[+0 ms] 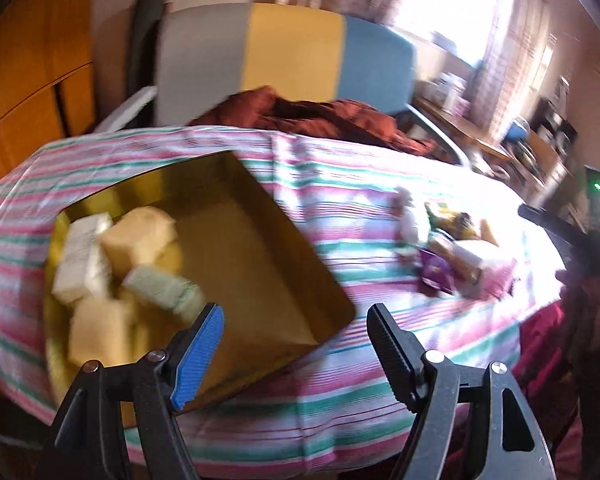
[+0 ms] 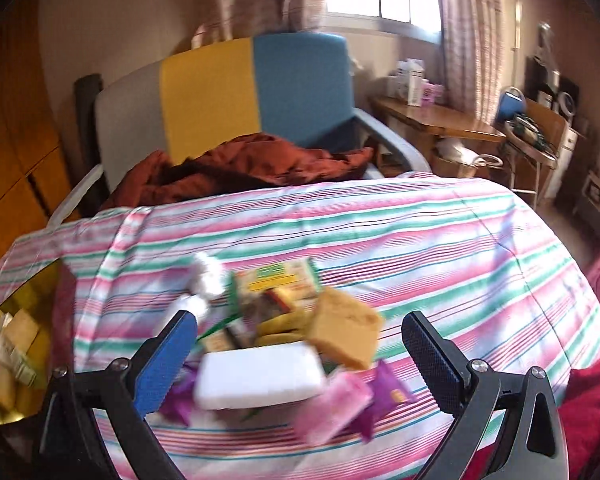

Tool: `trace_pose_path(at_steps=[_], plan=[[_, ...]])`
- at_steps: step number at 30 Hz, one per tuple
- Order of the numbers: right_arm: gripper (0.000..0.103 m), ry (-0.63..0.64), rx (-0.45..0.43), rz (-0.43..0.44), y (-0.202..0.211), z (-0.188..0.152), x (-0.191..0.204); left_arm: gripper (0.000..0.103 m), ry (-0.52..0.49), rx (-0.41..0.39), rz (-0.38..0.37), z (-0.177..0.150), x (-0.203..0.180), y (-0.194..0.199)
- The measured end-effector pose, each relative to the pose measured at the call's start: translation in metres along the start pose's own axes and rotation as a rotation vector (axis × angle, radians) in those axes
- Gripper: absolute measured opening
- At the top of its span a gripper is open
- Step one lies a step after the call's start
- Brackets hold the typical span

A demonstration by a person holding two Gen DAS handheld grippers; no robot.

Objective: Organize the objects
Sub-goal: 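Grasp the purple snack packet with the left tool while the right tool grasps the white sponge block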

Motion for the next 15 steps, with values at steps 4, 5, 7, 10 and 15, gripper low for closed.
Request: trace_pose_path(at_steps=[4,5,7,10,15], plan=[[0.103,-0.134,-0.007,-0.017,-0.012,-0.008,-0.037,0.075,-0.077,0.035,-0.088,0.006,-0.041,-0.02],[0.103,-0.178,-0.004,-0.013,-0.013,-0.009,-0.042,0.074,-0.102,0.05,-0.111,0.006,-0.054,-0.027],[0.103,-0.225,-0.007,-0.035,-0.014,-0.008,-0.051,0.074,-0.147,0.067,-0.149,0.006,-0.077,-0.04],[0.103,-0.255,0.011,-0.045,-0.015,-0.01,-0.059,0.074,-0.203,0.106,-0.181,0.002,-0.106,-0.062],[0.103,-0.323,0.039,-0.022,-0.02,-0.015,-0.067,0.074,-0.256,0.161,-0.215,-0.002,-0.138,-0.098]])
Point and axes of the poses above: each gripper's, at about its wrist camera, not at the fingertips, and y roughly against the way its jaws point, x to its left, z to its top, the point moved 1 cm from there along -y, roughly the way its jaws point, and after that the axes turned 15 degrees about -x, right-handed, at the moved point
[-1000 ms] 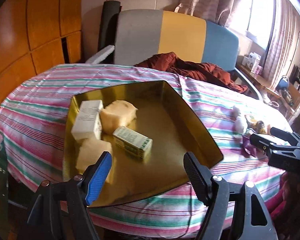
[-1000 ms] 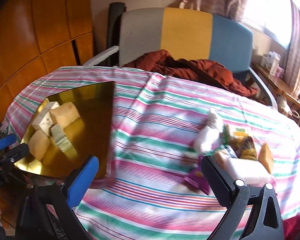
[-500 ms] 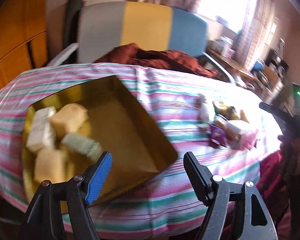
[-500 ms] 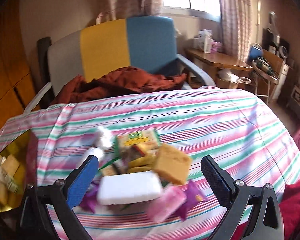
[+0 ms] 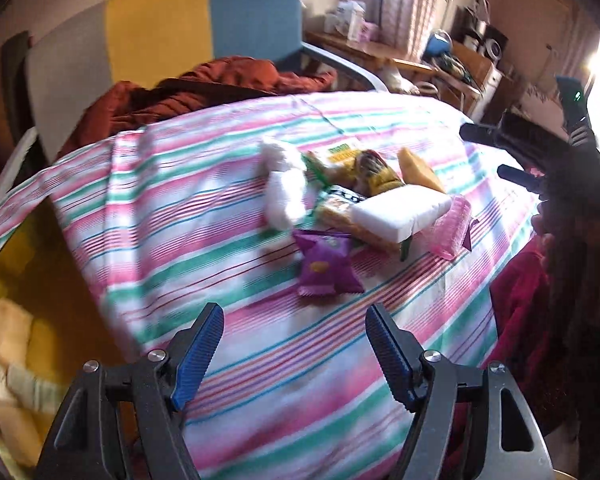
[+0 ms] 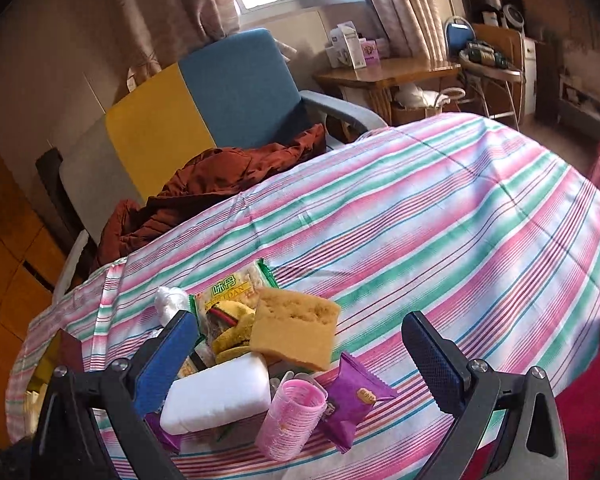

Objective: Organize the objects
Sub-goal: 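Grasp the purple snack packet with the left tool while the right tool grasps the white sponge block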

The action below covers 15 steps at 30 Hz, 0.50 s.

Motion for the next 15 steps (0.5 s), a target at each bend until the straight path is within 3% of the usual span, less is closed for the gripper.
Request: trace_pose_path(at_steps=[11,15], plan=[[0.103,-0.004,0.025,0.037,-0.003,-0.002,0.002,0.072,-0.017,0.105,-0.019,0.013,-0.017,-0.078],[0.103,0.006,0.032,0.048,-0.004,-0.002,0.003,0.049,-0.001,0.133,-0.029,0.01,-0.014,-0.096]])
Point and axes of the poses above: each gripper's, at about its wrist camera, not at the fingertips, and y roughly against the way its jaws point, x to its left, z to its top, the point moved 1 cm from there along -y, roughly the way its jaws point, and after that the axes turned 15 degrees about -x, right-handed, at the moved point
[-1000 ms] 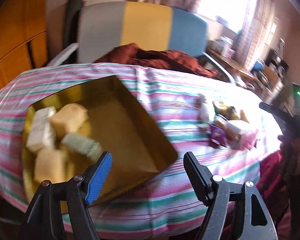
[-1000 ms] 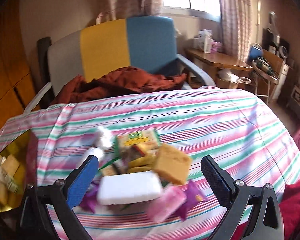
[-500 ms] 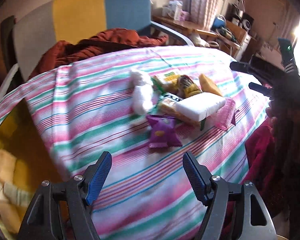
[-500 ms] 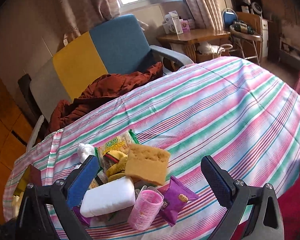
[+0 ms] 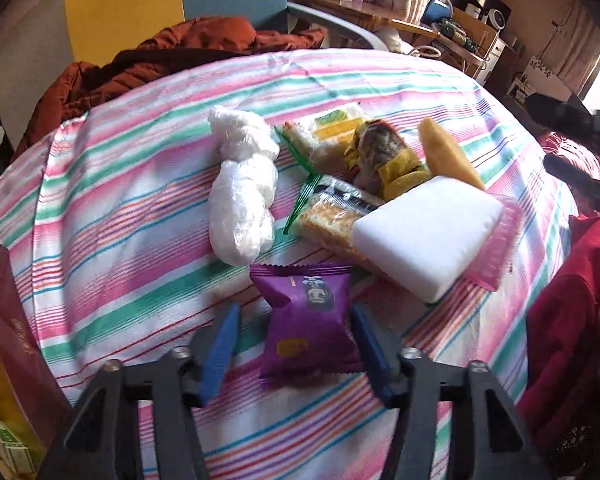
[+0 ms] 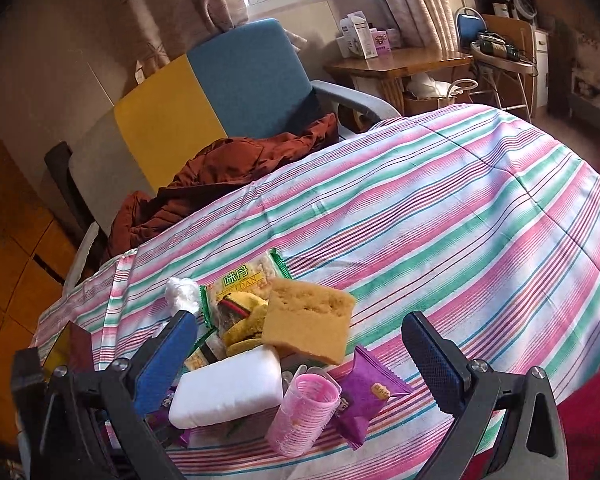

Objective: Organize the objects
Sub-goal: 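Grasp the purple snack packet with the left tool while the right tool grasps the white sponge block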

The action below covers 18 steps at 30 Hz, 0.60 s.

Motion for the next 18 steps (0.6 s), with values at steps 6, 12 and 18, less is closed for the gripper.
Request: trace_pose_path(at_steps=[6,12,18], plan=[[0.103,0.022,0.026,0.028,-0.002,-0.002,0.007,0.04,0.056,-0.022,-0.013,-0.015,0.01,0.013],[0.103,0.316,0.185,0.216,-0.005,-0.014,0.062,0.04,0.063,-0.064,-0.036,-0.032,0.016,0.052],[0.103,0.645,0.3,0.277,0.001,-0.044,0.099,0.04,0.111,-0.111,-0.055,-0.042,0.027,0.089]])
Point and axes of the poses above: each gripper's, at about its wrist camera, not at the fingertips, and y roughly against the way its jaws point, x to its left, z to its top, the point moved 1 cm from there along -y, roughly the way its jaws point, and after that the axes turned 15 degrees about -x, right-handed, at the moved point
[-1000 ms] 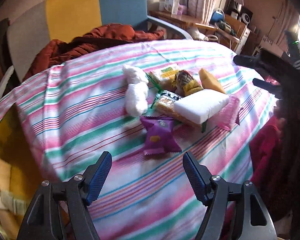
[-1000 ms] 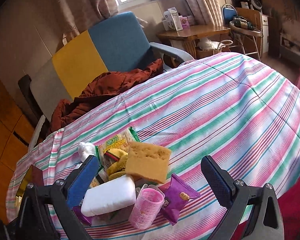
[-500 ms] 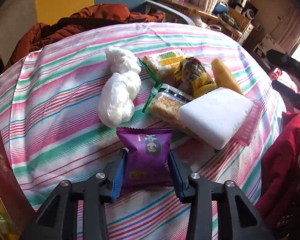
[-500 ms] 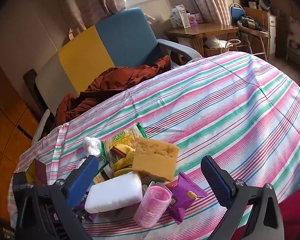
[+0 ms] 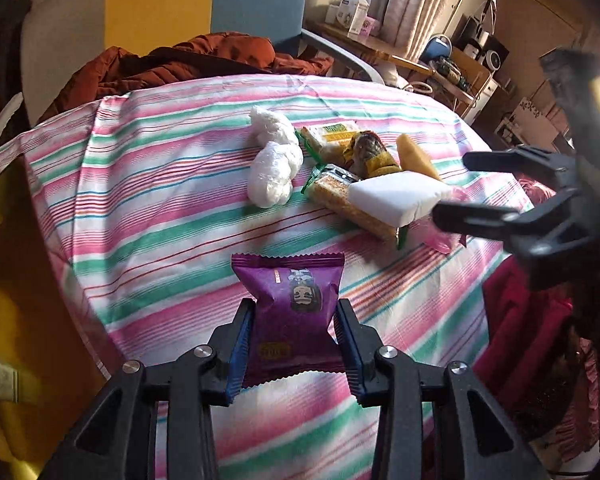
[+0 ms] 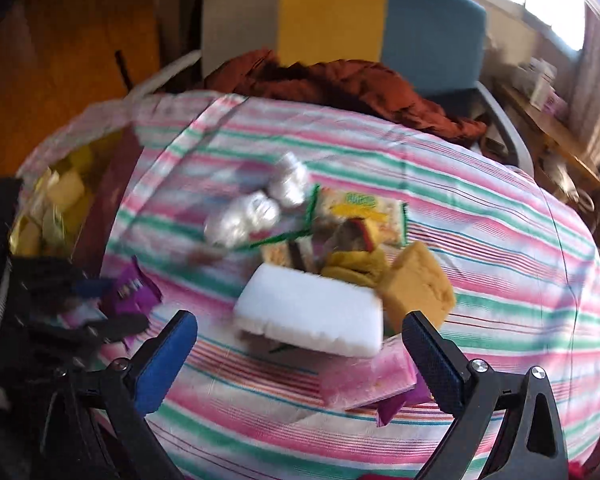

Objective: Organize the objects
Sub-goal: 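Grasp the purple snack packet with the left tool while the right tool grasps the white sponge block, then place the packet and white block into the gold tray and open both tools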

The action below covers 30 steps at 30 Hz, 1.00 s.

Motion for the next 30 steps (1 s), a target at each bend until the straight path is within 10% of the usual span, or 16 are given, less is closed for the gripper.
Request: trace_pose_path(at_steps=[8,10,11,12,23,30], plan=[[0.101,0.269,0.106,-0.132,-0.032,-0.012,0.028,0.04,0.061,-0.047,-0.007,-0.001,0.011,0.036],[0.081,0.314,0.121,-0.168,-0.039,-0.014,0.028,0.04,0.075,-0.056,-0.009,-0.002,0.015,0.043],[0.046,0.307,0.117,-0.176,-0.04,-0.012,0.026,0.04,0.085,-0.061,-0.007,-0.003,0.017,0.046],[0.038,0.285,0.105,-0.18,-0.04,-0.009,0.022,0.04,0.092,-0.065,-0.004,-0.004,0.019,0.05],[0.028,0.134,-0.099,-0.144,0.002,0.039,0.02,0.04,0.172,-0.137,0.033,-0.009,0.048,0.086],[0.028,0.042,-0.238,0.045,0.027,0.085,0.076,0.04,0.244,-0.217,0.126,-0.02,0.088,0.131]])
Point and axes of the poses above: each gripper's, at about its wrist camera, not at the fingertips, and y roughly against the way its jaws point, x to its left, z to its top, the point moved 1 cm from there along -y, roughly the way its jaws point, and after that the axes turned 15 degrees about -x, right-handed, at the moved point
